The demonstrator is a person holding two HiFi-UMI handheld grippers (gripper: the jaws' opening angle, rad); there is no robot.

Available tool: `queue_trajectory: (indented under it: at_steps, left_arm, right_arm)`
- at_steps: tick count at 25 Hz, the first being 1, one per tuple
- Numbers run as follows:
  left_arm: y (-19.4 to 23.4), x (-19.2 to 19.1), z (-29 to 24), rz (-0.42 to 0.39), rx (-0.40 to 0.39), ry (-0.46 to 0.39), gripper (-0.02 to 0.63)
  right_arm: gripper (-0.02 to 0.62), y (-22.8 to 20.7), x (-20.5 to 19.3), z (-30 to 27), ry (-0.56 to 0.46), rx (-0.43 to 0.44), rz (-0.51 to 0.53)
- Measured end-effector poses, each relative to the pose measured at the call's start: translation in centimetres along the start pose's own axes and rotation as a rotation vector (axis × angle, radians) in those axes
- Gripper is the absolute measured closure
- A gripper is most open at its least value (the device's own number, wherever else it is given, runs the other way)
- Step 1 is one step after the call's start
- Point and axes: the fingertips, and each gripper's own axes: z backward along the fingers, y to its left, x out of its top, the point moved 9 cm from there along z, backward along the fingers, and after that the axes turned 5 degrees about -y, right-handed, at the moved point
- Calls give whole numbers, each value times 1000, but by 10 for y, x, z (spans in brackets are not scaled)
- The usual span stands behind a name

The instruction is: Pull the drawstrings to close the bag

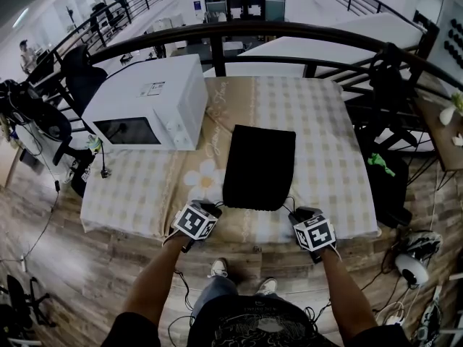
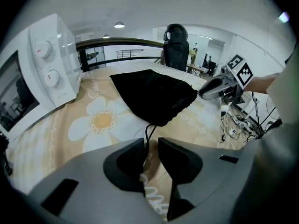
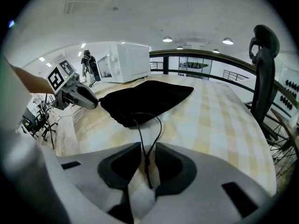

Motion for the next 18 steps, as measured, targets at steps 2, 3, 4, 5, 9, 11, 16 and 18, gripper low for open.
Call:
queue_trajectory:
  at_steps: [2,3,4,5,9,11,16,18]
  left_arm:
    - [2,0,1,18,-8,-1,499]
    - [3,1,1,26,-11,-1,502]
    - [4,1,0,30,-12,-1,508]
    - [5,1,0,33,-11,-1,511]
    - [6,1,-1,39,-11,1,531]
    - [6,2,-1,41,-9,7,557]
    - [1,4,0,14,5,23,575]
    - [0,7,5,0,11,13,577]
  right_arm:
    - [535,-2,0,0,1,-4,-7]
    - [535,-3,0,-1,2,-2,-12]
    - [536,-4,0,-1,3,2,-16]
    - [535,-4,0,-1,5,7,-17]
    - [546,-4,0,-2,1,9,-20]
    - [549,-5,0,-2,-5,8,-31]
    - [554,-8,2,2,-24,3,-32]
    - [554,-9,6,5,-39,2,-33]
